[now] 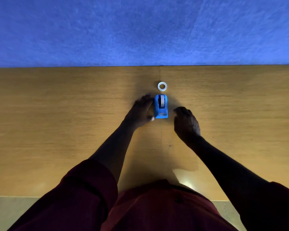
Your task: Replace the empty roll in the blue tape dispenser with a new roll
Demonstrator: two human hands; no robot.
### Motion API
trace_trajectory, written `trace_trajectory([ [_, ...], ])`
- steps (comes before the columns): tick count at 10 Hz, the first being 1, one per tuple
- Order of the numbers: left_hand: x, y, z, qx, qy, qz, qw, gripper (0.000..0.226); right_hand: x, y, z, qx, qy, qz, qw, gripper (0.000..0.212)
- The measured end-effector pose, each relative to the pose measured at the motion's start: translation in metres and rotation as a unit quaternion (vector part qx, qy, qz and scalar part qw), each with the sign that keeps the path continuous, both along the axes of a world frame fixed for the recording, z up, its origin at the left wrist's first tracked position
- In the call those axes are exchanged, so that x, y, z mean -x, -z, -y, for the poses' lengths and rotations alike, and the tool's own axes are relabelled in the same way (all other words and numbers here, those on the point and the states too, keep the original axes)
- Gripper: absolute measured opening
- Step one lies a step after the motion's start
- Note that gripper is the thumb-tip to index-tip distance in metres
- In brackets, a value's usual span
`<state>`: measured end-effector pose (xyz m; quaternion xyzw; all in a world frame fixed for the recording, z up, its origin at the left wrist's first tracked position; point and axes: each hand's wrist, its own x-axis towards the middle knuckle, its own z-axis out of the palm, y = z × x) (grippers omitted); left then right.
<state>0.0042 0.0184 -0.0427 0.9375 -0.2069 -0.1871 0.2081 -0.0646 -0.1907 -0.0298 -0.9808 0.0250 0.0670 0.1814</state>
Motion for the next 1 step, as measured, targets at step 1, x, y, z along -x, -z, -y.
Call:
trace_trajectory([
  [1,0.0030,0.0078,-0.0042,-0.033,-0.005,0.035,0.999,0.083,-0.0104,0.0050,0.0052,0.001,-0.018,-0.033,0.999,0.053],
])
